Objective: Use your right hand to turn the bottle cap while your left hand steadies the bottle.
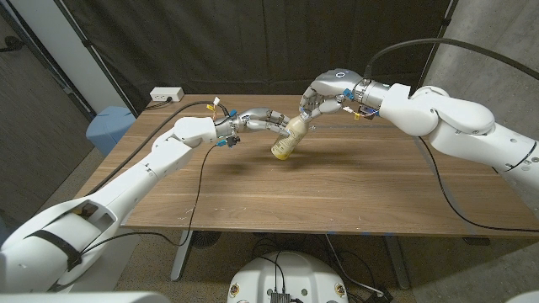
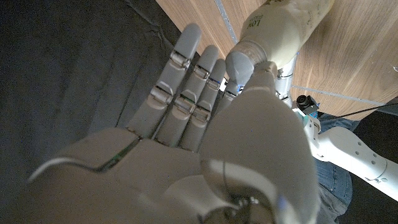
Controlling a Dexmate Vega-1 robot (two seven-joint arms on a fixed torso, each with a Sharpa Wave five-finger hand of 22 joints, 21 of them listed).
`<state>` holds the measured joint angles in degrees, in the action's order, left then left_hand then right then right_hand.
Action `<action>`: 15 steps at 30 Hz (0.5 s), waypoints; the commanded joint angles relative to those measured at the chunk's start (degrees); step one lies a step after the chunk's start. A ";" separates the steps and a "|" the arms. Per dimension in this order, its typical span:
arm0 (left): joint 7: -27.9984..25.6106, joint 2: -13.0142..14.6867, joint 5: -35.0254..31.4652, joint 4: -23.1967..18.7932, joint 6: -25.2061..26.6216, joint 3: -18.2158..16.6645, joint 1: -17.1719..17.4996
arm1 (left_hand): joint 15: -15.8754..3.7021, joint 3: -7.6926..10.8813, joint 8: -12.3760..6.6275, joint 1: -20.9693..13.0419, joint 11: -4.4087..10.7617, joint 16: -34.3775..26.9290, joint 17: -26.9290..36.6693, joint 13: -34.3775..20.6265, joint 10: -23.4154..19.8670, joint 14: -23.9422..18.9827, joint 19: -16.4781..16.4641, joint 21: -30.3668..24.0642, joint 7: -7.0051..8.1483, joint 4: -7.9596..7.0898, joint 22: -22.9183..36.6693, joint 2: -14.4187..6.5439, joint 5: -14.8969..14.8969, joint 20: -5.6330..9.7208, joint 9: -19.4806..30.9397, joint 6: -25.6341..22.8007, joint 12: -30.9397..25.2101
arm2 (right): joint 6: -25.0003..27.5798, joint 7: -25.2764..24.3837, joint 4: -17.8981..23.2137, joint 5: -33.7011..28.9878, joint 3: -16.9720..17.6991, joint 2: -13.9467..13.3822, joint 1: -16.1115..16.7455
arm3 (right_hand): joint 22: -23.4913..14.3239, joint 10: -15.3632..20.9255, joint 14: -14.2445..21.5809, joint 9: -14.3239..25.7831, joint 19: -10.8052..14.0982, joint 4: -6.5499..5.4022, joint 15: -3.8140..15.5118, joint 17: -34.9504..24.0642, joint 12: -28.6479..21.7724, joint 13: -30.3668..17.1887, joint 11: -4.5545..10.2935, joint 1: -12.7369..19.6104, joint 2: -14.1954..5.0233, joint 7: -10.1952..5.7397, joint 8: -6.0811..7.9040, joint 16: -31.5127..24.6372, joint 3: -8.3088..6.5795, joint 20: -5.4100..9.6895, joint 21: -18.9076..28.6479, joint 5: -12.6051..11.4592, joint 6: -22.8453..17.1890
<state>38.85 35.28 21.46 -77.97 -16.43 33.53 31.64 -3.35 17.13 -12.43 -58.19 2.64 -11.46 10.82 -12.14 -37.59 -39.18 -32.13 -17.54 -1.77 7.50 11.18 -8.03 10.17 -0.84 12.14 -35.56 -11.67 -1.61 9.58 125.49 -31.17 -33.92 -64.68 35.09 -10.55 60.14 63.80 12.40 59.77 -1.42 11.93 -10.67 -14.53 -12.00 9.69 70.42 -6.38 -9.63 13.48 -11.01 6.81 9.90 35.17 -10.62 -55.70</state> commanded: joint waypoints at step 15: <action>7.17 -3.04 3.39 5.97 0.25 -1.30 -2.30 | -0.11 2.85 -0.29 0.15 0.18 -0.22 0.21 -0.25 -0.19 -0.55 -0.29 -0.28 -0.20 -2.24 0.03 -0.16 0.33 -0.01 0.23 -0.69 0.06 | -5.77 -6.26 -2.48 -4.96 -0.04 0.14 0.32 | -0.22 0.53 -2.50 0.80 -1.35 6.26 1.10 -0.28 0.60 -0.29 2.50 0.95 -1.67 -3.13 -1.07 0.00 -10.58 0.26 0.10 -0.14 -3.38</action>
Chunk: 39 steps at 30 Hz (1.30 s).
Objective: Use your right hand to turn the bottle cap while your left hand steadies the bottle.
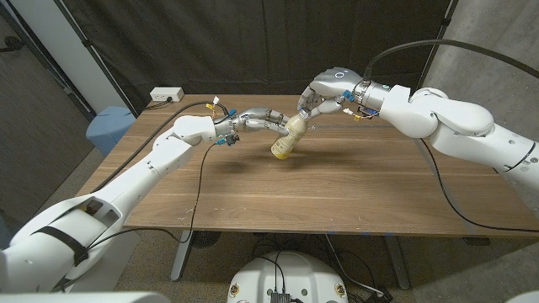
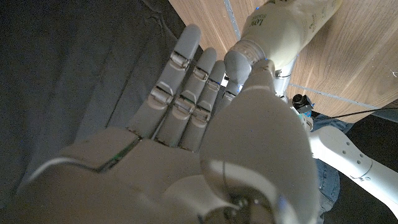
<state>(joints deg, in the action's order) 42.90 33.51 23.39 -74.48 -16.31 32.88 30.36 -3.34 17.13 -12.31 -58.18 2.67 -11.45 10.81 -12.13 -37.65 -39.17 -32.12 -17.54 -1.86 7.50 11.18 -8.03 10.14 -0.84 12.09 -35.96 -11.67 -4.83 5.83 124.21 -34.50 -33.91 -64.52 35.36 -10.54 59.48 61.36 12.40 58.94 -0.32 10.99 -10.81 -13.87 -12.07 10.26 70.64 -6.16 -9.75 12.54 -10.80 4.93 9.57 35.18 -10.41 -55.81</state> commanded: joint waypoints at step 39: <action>6.43 -2.32 0.76 3.54 0.90 -0.59 -2.10 | 0.16 2.97 -0.35 0.30 0.07 -0.16 0.22 -0.26 -0.11 -0.59 -0.28 -0.29 -0.20 -2.28 0.02 -0.05 0.35 -0.06 0.28 -0.19 0.07 | -3.98 -8.83 -0.87 -4.49 1.91 -1.70 2.83 | -0.01 -10.73 -1.75 -0.29 -0.39 5.79 2.16 -0.35 1.42 0.73 1.49 -8.53 1.45 -3.10 -1.16 -0.11 -11.97 0.95 0.41 -1.05 10.46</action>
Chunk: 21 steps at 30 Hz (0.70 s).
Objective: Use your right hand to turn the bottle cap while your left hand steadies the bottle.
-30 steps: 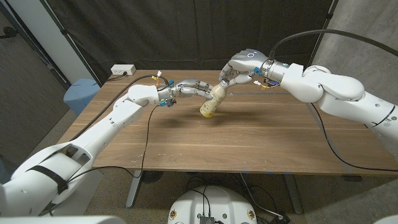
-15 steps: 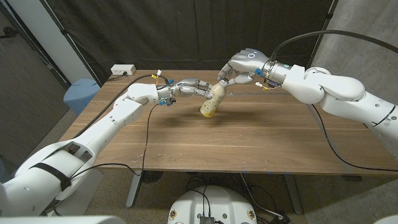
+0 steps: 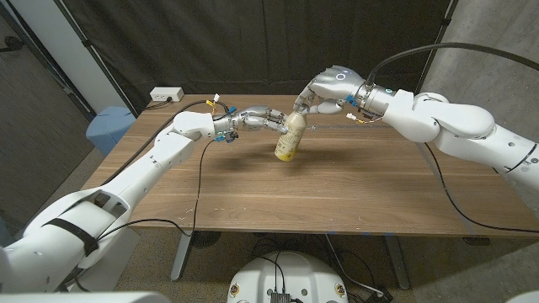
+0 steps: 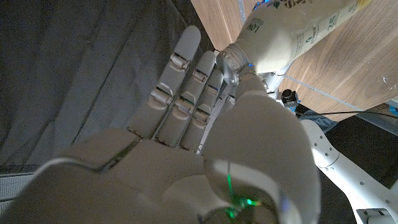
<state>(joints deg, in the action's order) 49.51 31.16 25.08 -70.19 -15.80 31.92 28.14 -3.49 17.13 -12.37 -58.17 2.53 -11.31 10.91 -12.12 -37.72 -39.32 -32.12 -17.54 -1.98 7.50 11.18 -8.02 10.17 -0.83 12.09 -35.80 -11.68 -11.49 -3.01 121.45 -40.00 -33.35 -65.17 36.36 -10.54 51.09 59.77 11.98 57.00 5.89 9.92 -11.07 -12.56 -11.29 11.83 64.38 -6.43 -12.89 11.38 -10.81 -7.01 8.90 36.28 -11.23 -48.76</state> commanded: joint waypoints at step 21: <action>-7.36 3.56 -7.69 -6.63 -1.33 1.91 1.09 | 0.35 3.02 -0.28 0.40 0.46 -0.16 0.12 -0.28 -0.05 -0.15 0.29 -0.07 0.17 -2.30 0.02 0.06 0.31 -0.11 0.29 -0.30 0.06 | 21.31 7.03 9.08 6.73 3.97 0.40 5.16 | 0.30 -12.78 7.96 -0.26 9.13 -4.33 2.97 -0.21 0.54 -0.14 -4.22 -14.81 6.80 0.29 -0.71 -1.43 5.40 2.41 -1.42 -0.85 24.56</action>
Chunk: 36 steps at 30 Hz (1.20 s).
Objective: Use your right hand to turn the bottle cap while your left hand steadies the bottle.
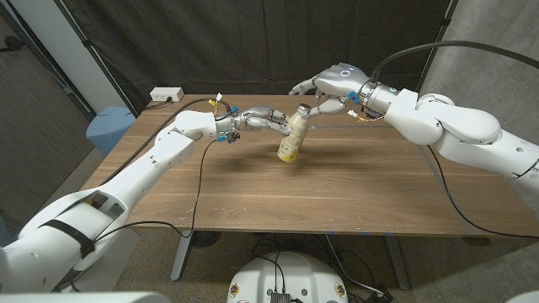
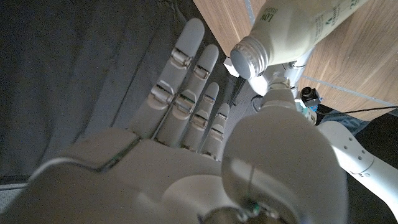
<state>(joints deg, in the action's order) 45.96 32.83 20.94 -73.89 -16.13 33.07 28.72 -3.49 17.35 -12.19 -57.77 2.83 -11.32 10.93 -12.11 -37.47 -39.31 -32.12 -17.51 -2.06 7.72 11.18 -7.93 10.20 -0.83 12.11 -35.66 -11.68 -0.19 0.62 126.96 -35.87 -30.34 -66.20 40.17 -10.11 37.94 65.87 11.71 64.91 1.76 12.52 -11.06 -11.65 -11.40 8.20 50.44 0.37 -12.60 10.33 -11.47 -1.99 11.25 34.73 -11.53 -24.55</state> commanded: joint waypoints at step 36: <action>-22.33 8.00 -14.45 -13.09 -4.88 2.02 4.83 | -0.41 2.82 -0.64 0.29 0.47 -0.20 0.10 -0.28 -0.77 -0.31 0.11 -0.16 0.79 -2.60 0.00 0.13 0.29 0.27 0.26 -0.98 -0.07 | 17.26 19.81 4.86 15.64 -3.22 2.84 -6.38 | -0.44 12.99 4.01 0.01 1.17 -1.21 0.28 0.06 -4.40 0.50 0.80 -4.47 1.76 0.13 3.92 0.11 3.14 -0.94 -1.00 -1.24 -14.04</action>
<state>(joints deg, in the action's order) 25.33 39.87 7.78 -85.74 -21.90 33.89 33.40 -3.68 17.35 -12.53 -57.71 3.27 -11.31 10.92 -12.10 -37.85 -39.51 -32.12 -17.51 -1.32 7.72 11.18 -7.84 10.20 -0.83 12.13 -36.00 -11.67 16.76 20.68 130.80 -22.02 -33.73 -62.46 33.55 -10.39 50.40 69.23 11.73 65.59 0.10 12.60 -10.93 -15.71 -10.91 8.73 45.05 2.38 -12.49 13.99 -11.03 1.25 10.34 33.88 -12.52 -37.93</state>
